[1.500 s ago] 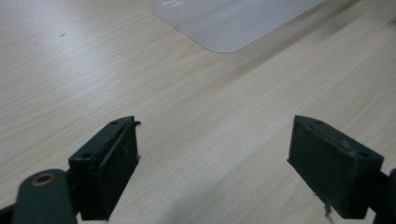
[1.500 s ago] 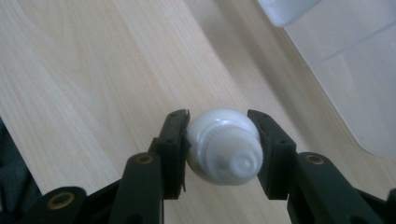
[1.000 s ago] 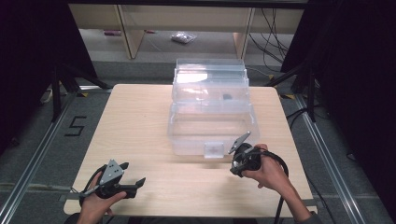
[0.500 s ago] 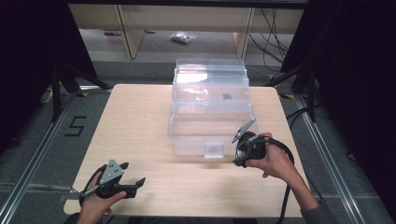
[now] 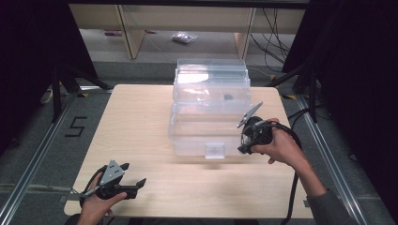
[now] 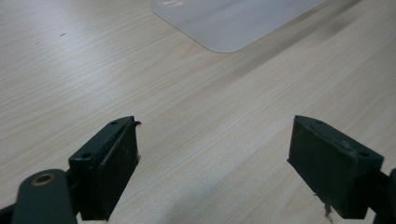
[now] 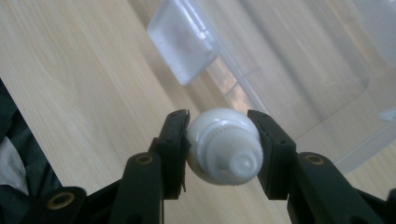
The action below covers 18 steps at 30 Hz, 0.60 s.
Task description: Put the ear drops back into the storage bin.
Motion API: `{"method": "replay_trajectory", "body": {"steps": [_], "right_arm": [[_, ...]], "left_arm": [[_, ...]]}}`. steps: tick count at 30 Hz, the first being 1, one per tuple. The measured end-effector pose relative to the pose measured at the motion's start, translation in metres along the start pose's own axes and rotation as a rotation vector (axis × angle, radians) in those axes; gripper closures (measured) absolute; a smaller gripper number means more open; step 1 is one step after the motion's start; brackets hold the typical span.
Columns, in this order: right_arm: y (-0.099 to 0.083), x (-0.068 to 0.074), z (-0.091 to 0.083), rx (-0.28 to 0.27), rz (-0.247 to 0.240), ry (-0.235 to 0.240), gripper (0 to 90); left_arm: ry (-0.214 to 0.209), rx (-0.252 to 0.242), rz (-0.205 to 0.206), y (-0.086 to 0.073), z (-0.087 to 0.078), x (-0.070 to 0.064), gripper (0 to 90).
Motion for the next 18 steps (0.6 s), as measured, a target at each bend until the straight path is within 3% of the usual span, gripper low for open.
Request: {"method": "replay_trajectory", "body": {"steps": [11, 15, 18], "right_arm": [[0.014, -0.023, -0.014, 0.016, 0.026, -0.029, 60.1], [0.018, -0.032, -0.012, 0.018, 0.037, -0.035, 60.1], [0.022, -0.043, -0.006, 0.026, 0.074, -0.036, 60.1]], "left_arm": [[-0.001, -0.001, 0.0, 0.0, 0.0, 0.0, 15.4], [0.0, 0.002, 0.002, 0.0, 0.0, 0.0, 15.4], [-0.006, -0.003, 0.0, 0.0, 0.0, 0.0, 15.4]]}}
Point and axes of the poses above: each handheld gripper's, and its own axes: z roughly forward along the jaws, y roughly out of its top, x roughly to its left, the point moved 8 cm from there along z, roughly forward along the jaws, and after that the axes turned 10 degrees about y, right-handed, at the moved point
